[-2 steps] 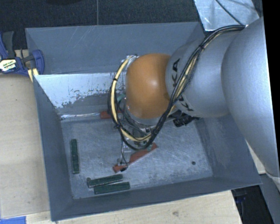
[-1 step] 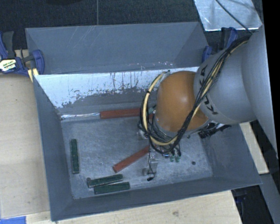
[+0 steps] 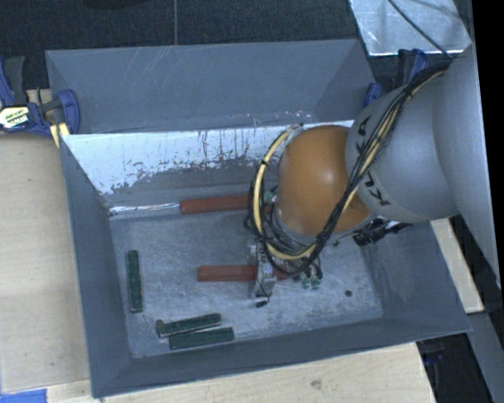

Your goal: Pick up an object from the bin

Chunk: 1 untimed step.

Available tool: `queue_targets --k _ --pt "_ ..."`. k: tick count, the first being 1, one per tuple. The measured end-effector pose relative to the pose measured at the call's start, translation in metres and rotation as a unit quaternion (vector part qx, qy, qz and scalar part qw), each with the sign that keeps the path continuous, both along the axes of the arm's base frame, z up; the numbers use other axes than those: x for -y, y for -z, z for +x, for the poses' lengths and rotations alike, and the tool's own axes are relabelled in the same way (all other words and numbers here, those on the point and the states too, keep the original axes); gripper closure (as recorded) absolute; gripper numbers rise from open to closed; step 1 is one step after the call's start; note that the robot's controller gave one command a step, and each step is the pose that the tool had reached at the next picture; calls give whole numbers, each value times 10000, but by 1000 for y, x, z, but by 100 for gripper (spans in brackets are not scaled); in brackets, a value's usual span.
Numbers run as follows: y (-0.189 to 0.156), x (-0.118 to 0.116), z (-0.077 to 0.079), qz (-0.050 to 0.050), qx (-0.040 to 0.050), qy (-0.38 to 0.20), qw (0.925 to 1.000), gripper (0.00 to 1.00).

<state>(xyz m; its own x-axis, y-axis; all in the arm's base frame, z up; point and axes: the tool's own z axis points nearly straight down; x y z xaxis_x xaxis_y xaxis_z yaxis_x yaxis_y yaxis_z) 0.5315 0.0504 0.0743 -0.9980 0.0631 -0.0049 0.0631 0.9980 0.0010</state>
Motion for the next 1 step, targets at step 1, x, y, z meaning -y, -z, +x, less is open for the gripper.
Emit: queue_targets --k 1 --pt "-160 -14 0 -14 24 -2441 9698 100"
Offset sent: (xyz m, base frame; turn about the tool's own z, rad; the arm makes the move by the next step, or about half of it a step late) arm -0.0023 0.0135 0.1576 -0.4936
